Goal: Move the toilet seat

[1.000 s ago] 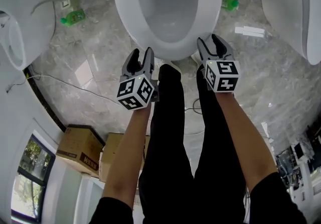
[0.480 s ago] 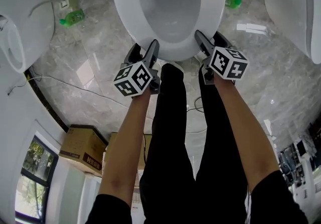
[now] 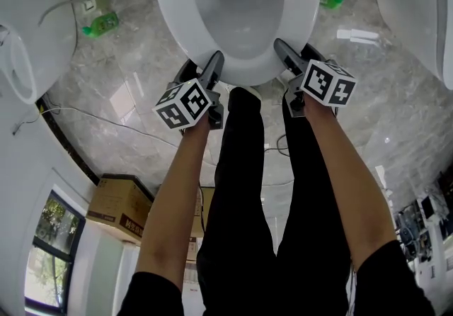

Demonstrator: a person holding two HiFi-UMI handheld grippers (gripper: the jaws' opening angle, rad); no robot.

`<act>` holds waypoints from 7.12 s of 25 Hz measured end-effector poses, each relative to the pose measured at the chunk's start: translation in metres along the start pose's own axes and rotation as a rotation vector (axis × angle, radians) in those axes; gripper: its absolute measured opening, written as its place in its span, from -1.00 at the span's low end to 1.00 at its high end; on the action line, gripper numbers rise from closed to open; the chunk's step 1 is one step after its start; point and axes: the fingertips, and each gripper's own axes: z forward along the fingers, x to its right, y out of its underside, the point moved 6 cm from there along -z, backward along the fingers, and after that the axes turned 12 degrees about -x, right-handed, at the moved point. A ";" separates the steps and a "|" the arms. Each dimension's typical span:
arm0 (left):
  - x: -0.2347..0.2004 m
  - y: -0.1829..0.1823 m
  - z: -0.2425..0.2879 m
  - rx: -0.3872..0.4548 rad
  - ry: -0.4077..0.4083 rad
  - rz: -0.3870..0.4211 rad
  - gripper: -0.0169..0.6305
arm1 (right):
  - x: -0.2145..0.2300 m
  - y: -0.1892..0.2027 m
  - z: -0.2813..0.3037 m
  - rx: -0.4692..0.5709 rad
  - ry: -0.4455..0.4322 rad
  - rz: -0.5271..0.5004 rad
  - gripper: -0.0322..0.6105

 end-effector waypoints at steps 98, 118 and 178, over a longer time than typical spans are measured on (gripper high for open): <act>0.104 -0.078 -0.170 0.115 0.294 -0.245 -0.22 | -0.133 -0.072 -0.127 0.043 -0.257 0.405 -0.25; 0.128 -0.111 -0.193 0.160 0.288 -0.315 -0.21 | -0.148 -0.103 -0.164 0.033 -0.372 0.530 -0.46; 0.185 -0.225 -0.249 0.031 0.316 -0.491 -0.18 | -0.212 -0.201 -0.216 -0.225 -0.355 0.785 -0.48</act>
